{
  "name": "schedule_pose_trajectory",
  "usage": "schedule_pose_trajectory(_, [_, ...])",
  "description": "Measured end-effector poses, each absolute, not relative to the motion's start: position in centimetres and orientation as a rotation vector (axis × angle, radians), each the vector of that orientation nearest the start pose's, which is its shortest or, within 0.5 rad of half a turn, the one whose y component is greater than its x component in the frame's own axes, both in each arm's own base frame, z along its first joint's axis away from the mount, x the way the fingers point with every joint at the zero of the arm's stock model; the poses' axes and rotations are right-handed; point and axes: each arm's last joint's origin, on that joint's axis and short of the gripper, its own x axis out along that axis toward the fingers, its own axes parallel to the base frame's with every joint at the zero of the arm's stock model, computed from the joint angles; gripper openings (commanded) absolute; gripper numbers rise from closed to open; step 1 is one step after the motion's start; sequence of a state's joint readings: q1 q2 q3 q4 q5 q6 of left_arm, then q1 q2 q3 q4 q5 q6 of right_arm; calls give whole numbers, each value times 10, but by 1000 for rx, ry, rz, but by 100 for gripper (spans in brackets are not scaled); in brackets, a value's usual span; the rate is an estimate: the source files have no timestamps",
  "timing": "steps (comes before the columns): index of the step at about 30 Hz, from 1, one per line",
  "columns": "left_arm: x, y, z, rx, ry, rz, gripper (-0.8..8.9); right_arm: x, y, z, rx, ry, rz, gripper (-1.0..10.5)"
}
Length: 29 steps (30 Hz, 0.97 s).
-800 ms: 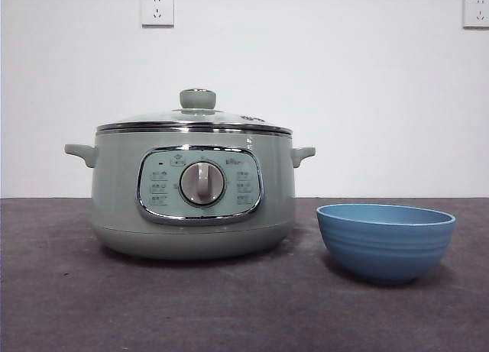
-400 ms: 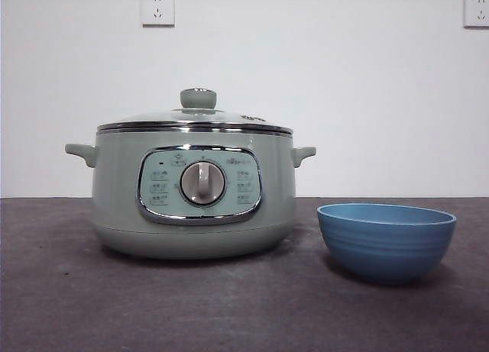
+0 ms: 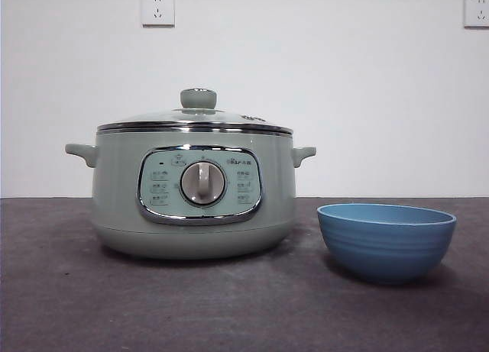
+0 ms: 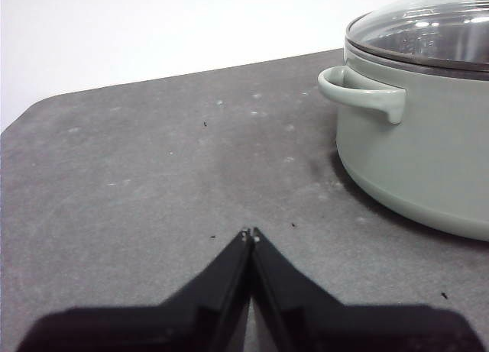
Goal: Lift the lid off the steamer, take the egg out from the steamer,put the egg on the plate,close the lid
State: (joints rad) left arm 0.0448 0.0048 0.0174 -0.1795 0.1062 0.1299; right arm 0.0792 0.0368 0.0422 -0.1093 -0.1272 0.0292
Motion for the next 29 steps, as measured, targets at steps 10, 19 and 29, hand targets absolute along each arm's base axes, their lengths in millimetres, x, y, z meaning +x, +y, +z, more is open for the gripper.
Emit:
schedule_pose_trajectory(10, [95,1,152,117,162,-72,-3,95,11,153,55,155,201,1])
schedule_pose_trajectory(19, [95,1,152,117,162,-72,-3,95,11,153,57,155,202,1])
schedule_pose_trajectory(29, [95,1,152,117,162,-72,-3,95,11,153,59,156,201,1])
